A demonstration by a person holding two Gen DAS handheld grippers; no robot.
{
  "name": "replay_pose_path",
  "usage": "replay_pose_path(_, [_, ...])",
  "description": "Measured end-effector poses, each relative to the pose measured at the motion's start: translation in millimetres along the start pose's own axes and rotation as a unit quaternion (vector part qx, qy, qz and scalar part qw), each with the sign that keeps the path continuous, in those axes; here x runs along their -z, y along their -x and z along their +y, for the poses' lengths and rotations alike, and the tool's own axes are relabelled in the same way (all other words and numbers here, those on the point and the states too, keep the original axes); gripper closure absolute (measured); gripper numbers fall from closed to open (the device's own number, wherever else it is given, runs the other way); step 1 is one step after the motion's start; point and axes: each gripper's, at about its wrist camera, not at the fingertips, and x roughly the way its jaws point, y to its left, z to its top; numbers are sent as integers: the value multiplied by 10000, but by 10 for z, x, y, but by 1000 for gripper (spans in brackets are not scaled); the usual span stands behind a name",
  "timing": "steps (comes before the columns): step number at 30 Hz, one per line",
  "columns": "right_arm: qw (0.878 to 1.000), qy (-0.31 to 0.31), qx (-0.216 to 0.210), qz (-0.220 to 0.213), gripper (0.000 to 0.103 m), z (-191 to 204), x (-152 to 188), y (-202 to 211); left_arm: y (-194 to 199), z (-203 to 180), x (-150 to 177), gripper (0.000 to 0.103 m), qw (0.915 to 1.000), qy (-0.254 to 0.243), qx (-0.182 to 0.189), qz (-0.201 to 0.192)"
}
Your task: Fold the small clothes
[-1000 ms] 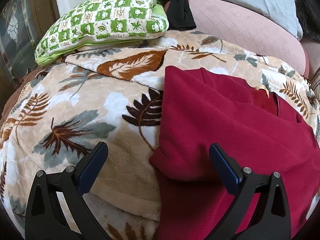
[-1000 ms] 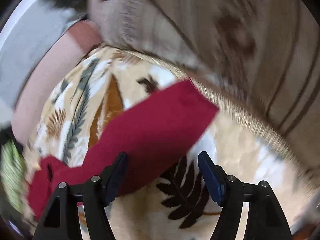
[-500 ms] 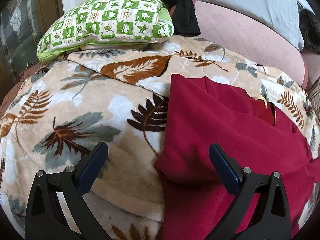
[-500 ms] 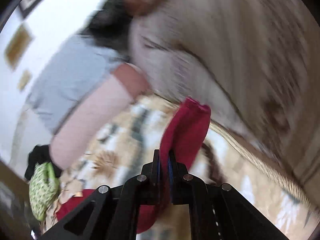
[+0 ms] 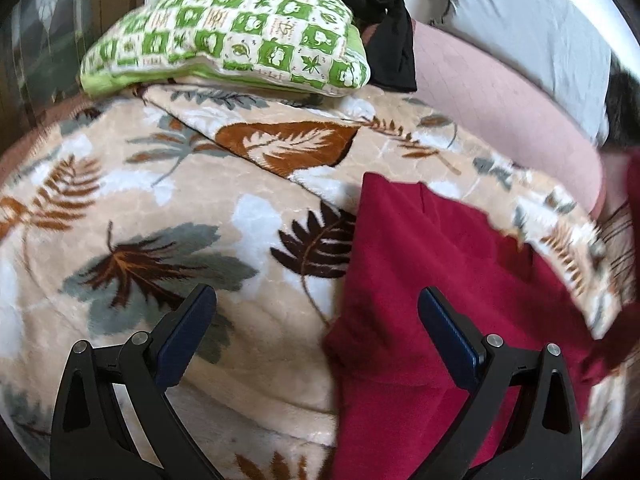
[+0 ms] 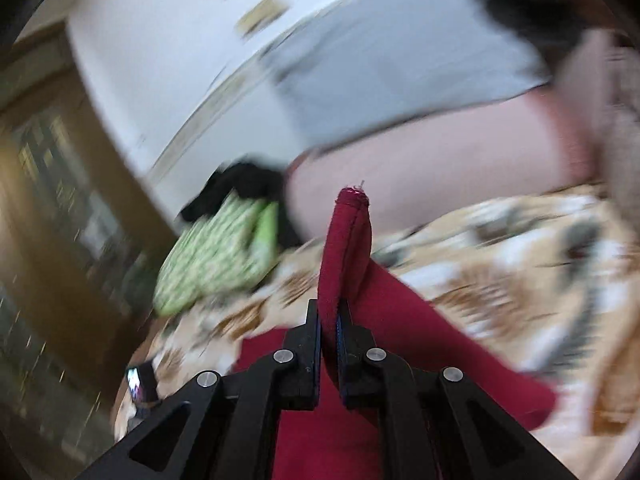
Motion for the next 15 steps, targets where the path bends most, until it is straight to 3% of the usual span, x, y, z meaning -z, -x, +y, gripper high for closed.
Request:
replay_pose_path(4, [9981,-60,-357,489,97,372,427,-955,9,106,-53,2,9989,333,322,3])
replay_pose_path(8, [9895,327,-193,1396,94,685,1064,-1779,15,144,-91,2,9976,462,515,20])
replay_pose_path(9, [9858,372,-156,1632,91,679,1186,-1849,24,147,-94,2,9972,484,569,2])
replay_pose_path(11, [9815,398,-222,1862,72,630,1343,-1822,45,137,-95,2,9968,492,633,-60])
replay_pose_path(15, [9893,322,-98,1420,62,350,1282,-1068,40,3,-50,2,9970,291,711,-70])
